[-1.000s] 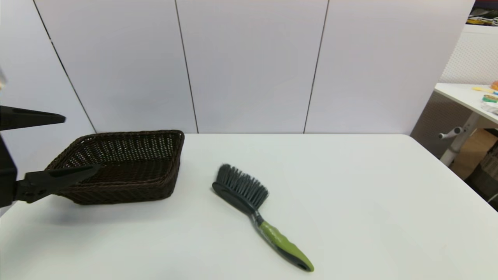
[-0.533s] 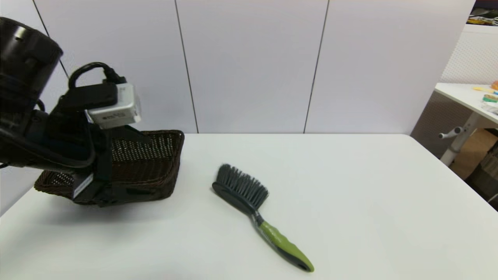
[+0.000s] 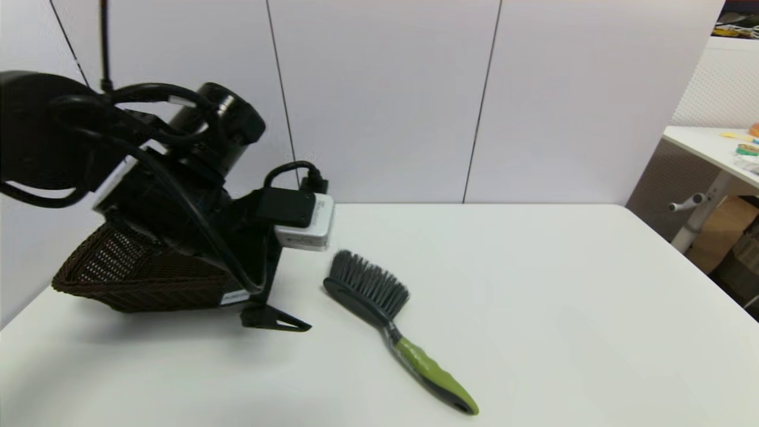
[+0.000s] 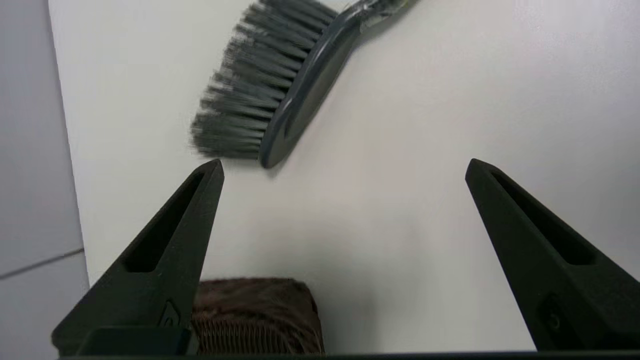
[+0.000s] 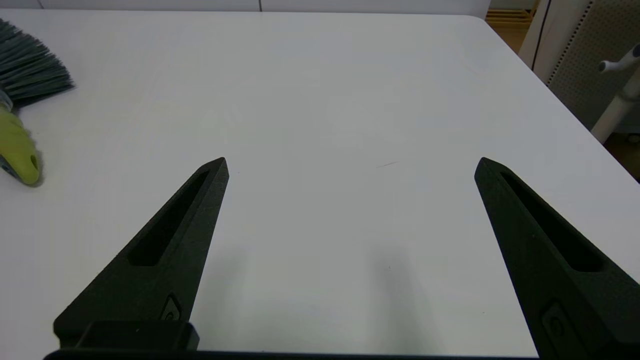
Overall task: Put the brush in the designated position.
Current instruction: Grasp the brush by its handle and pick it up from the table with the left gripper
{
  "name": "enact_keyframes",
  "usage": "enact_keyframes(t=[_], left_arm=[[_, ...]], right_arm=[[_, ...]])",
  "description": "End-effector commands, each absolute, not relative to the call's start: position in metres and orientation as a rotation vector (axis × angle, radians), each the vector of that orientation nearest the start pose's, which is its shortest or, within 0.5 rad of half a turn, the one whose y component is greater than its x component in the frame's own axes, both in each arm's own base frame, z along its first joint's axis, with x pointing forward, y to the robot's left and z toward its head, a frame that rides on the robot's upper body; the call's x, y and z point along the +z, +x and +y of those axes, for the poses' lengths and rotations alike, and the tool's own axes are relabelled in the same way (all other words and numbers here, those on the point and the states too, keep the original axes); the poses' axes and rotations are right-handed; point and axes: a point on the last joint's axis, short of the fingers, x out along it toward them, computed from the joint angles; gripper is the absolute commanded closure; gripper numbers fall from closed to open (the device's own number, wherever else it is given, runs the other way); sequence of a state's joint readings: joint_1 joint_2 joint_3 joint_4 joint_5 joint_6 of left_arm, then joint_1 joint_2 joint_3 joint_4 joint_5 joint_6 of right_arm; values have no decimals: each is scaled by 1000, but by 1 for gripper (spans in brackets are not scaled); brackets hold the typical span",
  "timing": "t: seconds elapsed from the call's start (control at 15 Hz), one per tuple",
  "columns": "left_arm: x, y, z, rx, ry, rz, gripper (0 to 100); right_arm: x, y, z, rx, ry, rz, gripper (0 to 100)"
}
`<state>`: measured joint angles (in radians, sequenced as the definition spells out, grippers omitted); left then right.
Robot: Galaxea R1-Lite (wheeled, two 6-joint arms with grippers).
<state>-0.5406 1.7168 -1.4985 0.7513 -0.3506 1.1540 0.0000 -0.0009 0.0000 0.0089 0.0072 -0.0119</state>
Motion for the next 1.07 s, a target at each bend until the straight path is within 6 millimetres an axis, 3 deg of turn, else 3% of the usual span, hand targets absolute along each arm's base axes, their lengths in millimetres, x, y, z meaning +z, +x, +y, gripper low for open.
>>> enact_keyframes(t=[0.07,0.6,1.07], left_arm=[[223,259,-203,-1434,1113,418,0],[197,268,-251,-1563,1111,402,0],[178,273,-259,-1649,1146,462,0]], right_arm=[[74,-23,0,8,-12,11,0],[74,-23,0,8,-12,11,0],[74,-23,0,8,-12,11,0]])
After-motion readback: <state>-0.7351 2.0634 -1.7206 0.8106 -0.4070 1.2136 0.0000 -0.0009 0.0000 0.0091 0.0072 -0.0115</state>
